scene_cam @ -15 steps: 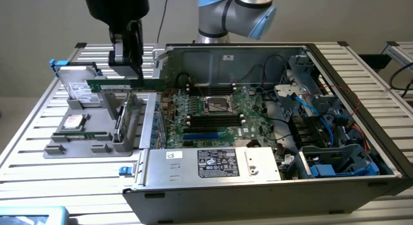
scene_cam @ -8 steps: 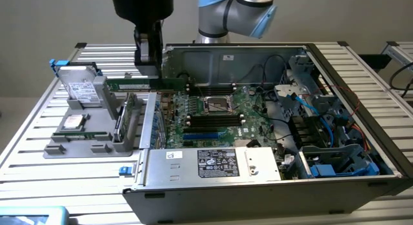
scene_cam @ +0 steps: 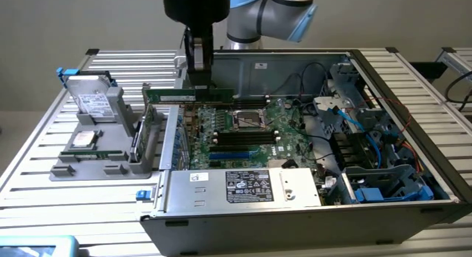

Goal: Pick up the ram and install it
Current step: 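Pick up the ram and move it above insertion slot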

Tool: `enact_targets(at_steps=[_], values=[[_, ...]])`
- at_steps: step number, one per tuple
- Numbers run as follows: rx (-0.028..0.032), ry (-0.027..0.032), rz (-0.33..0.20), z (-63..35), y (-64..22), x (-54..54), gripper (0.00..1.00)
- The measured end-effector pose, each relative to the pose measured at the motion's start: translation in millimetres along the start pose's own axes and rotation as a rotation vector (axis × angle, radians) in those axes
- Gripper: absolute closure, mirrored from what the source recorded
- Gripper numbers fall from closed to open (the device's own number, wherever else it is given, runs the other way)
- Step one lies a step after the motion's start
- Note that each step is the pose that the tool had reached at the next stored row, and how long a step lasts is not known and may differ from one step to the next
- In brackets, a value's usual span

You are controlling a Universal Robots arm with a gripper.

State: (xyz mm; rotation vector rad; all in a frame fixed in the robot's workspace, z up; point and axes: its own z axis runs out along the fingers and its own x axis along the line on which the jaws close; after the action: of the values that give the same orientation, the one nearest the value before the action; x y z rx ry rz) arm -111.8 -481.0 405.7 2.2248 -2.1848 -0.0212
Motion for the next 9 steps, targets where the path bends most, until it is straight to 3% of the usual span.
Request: enact_targets(at_steps=[9], values=[[0.0015, 0.0000, 0.000, -0.9, -37.5, -2.1, 0.86]])
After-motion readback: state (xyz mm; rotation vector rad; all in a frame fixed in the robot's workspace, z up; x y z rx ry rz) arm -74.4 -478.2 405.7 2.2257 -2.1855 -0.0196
